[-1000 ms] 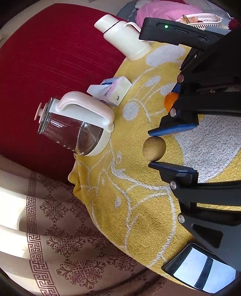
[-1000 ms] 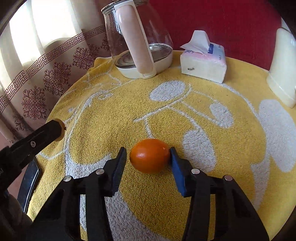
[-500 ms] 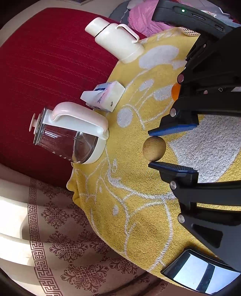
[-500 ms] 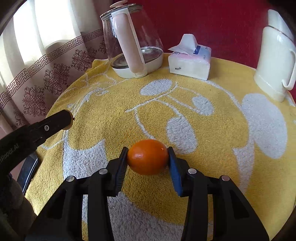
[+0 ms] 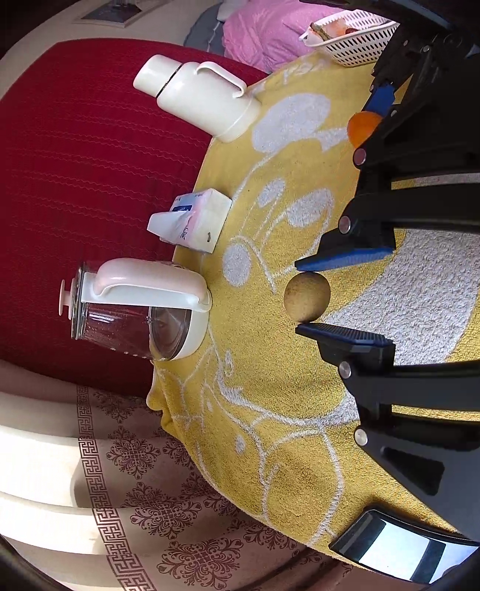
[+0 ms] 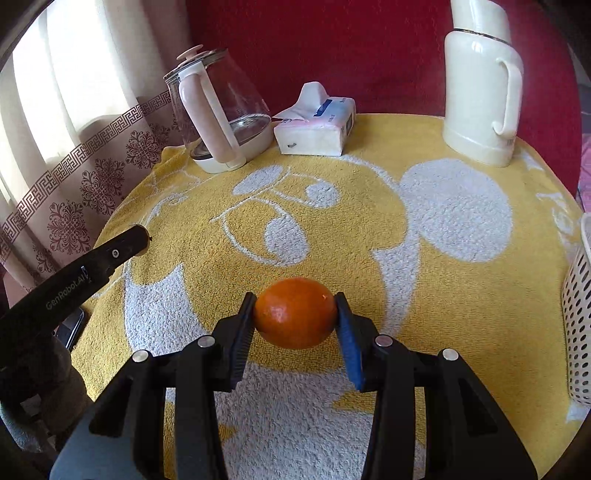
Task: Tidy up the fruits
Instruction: 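Grasp the orange with the right gripper while the left gripper holds the kiwi, then carry the orange into the white basket and open the right gripper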
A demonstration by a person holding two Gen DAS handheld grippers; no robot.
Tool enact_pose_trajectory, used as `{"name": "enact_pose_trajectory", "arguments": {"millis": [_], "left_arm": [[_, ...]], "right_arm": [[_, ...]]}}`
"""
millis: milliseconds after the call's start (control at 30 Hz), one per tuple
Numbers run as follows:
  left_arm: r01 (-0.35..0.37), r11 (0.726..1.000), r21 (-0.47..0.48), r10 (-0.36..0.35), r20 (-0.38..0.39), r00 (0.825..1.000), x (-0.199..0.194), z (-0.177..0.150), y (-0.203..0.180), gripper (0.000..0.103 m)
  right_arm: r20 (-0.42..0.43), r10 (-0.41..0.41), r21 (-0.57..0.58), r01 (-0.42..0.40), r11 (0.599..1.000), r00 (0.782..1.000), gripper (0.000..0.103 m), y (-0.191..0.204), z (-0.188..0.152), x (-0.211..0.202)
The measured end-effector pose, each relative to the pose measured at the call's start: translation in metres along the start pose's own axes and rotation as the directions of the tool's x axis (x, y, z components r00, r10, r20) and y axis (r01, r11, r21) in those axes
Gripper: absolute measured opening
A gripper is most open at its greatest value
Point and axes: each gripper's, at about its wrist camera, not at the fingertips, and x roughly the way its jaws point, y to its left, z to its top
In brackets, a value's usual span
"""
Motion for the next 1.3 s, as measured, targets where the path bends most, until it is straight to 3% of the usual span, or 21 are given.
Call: {"name": "enact_pose_trajectory", "arguments": {"millis": [833, 1300], "left_arm": [[0.05, 0.99, 0.132, -0.051, 0.001, 0.999, -0.006, -0.019, -0.04, 0.029], [0.067, 0.986, 0.155, -0.067, -0.004, 0.998, -0.007, -0.024, -0.048, 0.029]], "right_arm": [[0.148, -0.084, 0.131, 0.065, 0.989, 0.985, 0.043, -0.06, -0.024, -0.092], [0.244, -0.234, 0.285, 0.161, 0.945, 0.941, 0.043, -0.125, -0.034, -0.158]]}}
